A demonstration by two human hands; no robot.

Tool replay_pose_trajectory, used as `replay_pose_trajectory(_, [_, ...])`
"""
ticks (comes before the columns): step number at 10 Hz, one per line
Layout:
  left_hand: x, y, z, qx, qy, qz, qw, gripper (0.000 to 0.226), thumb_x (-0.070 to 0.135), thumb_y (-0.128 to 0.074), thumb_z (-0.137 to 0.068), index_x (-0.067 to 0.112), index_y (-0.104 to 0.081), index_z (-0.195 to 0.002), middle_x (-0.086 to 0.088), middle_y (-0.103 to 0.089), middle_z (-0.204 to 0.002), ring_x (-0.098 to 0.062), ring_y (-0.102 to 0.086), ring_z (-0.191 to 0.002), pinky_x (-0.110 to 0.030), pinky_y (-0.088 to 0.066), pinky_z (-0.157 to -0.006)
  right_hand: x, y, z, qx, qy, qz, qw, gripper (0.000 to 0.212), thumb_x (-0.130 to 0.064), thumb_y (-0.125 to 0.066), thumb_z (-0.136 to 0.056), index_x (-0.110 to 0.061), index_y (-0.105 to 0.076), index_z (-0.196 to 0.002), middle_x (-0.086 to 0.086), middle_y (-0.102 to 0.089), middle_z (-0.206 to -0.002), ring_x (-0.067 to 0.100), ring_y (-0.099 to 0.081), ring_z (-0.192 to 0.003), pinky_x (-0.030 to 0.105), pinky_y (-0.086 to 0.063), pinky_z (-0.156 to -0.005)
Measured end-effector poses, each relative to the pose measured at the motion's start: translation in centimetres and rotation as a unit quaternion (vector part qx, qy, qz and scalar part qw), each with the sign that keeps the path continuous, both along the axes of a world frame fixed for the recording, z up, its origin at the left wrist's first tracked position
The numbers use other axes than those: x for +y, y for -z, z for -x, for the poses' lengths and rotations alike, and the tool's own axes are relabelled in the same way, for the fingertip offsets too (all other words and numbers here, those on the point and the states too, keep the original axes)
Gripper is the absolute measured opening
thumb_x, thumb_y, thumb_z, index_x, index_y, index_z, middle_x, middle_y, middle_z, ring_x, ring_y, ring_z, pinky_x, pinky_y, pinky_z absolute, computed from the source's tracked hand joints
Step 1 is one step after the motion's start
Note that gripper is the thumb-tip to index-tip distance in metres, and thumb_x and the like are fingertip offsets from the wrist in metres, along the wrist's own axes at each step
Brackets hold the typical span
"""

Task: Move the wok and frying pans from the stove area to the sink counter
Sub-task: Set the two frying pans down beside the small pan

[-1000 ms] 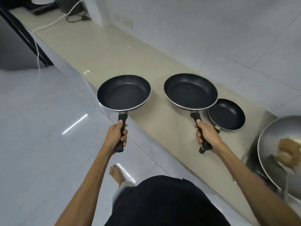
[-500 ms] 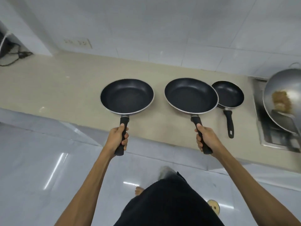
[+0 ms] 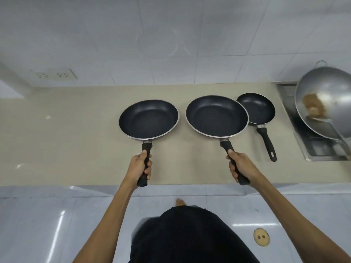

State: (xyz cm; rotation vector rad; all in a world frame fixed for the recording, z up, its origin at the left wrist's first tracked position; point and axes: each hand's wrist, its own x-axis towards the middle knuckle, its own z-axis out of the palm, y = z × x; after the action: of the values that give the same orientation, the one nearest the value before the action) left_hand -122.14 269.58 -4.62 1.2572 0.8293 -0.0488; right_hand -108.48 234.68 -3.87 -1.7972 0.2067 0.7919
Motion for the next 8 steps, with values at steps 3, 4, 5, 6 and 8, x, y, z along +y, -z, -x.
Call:
replay_pose_trajectory(3, [2.3,1.8,-2.4,0.000,-0.003,-0.007,1.000,0.036,0.037,-0.042,-0.105,0.004,-0.056,-0.100,0.004,-0.049,-0.052,-0.011,-0.037,-0.034,-0.024,-0.040,-0.032,2.9,0.4,-3.0,0.011,-0.003,-0.002,1.000,0.038,-0.044,-0.046,-0.104,-0.007,-0.053,-0.096,0.002,-0.048,-0.050,0.019,-0.041,-0.035,0.025,-0.038,-0.035])
replay_pose_trajectory(4, [2.8,2.1,-3.0,0.001,-0.001,-0.009,1.000,0.036,0.037,-0.042,-0.106,0.005,-0.055,-0.100,0.004,-0.049,-0.052,-0.011,-0.037,-0.034,-0.025,-0.041,-0.031,3.7,0.4,-3.6,0.012,-0.008,-0.003,1.000,0.038,-0.044,-0.046,-0.105,-0.007,-0.053,-0.097,0.001,-0.048,-0.050,0.019,-0.041,-0.035,0.026,-0.039,-0.035])
replay_pose_trajectory(5, [3.1,2.5,-3.5,0.003,0.003,-0.015,1.000,0.035,0.037,-0.041,-0.106,0.006,-0.055,-0.101,0.004,-0.049,-0.052,-0.011,-0.038,-0.034,-0.024,-0.042,-0.032,4.5,0.6,-4.2,0.013,-0.007,-0.001,1.000,0.038,-0.044,-0.046,-0.105,-0.008,-0.053,-0.097,0.001,-0.048,-0.050,0.019,-0.040,-0.035,0.026,-0.039,-0.034])
replay_pose_trajectory(6, [3.6,2.8,-3.7,0.001,0.012,-0.025,1.000,0.035,0.037,-0.040,-0.106,0.006,-0.055,-0.100,0.004,-0.049,-0.052,-0.011,-0.039,-0.034,-0.024,-0.043,-0.033,5.3,1.0,-4.5,0.010,-0.009,0.000,1.000,0.037,-0.043,-0.046,-0.105,-0.008,-0.052,-0.097,0.001,-0.048,-0.050,0.018,-0.040,-0.034,0.026,-0.038,-0.034])
replay_pose_trajectory(8, [4.4,3.7,-3.8,0.007,0.025,-0.042,0.999,0.038,0.038,-0.037,-0.107,0.006,-0.056,-0.103,0.002,-0.049,-0.054,-0.012,-0.040,-0.035,-0.026,-0.044,-0.033,6.3,2.6,-4.9,0.002,-0.012,0.006,1.000,0.041,-0.049,-0.047,-0.102,-0.008,-0.053,-0.097,0.001,-0.049,-0.049,0.018,-0.042,-0.034,0.026,-0.040,-0.035])
